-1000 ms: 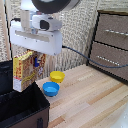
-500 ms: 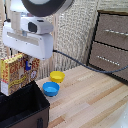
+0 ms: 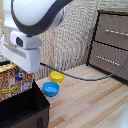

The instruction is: Position your gripper near the granola bar, please. Lightly grip the granola bar with your gripping tool. Relocate your gripper along with the granola bar toward the leading division of the caddy with caution. Gently release the granola bar into the leading division of the caddy.

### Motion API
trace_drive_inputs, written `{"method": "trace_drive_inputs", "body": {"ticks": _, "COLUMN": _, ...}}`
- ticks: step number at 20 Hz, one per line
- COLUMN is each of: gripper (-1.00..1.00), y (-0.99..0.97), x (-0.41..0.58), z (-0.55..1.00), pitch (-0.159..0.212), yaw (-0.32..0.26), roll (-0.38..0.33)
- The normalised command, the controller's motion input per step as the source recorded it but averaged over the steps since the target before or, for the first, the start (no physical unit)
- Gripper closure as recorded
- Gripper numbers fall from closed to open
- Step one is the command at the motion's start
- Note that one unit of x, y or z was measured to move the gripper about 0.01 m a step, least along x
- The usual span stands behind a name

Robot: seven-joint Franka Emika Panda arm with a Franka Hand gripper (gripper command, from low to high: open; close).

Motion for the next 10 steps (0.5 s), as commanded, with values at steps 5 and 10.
{"method": "trace_drive_inputs", "body": {"ticks": 5, "gripper": 1.00, "y": 0.07, "x": 0.266, "z": -0.28, "pitch": 0.120, "yaw": -0.243, "roll": -0.001}}
{"method": "trace_drive_inputs", "body": {"ticks": 10, "gripper": 1.00, "y": 0.16, "x": 0.398, "z": -0.29, "pitch": 0.118, "yaw": -0.160, "roll": -0.040}}
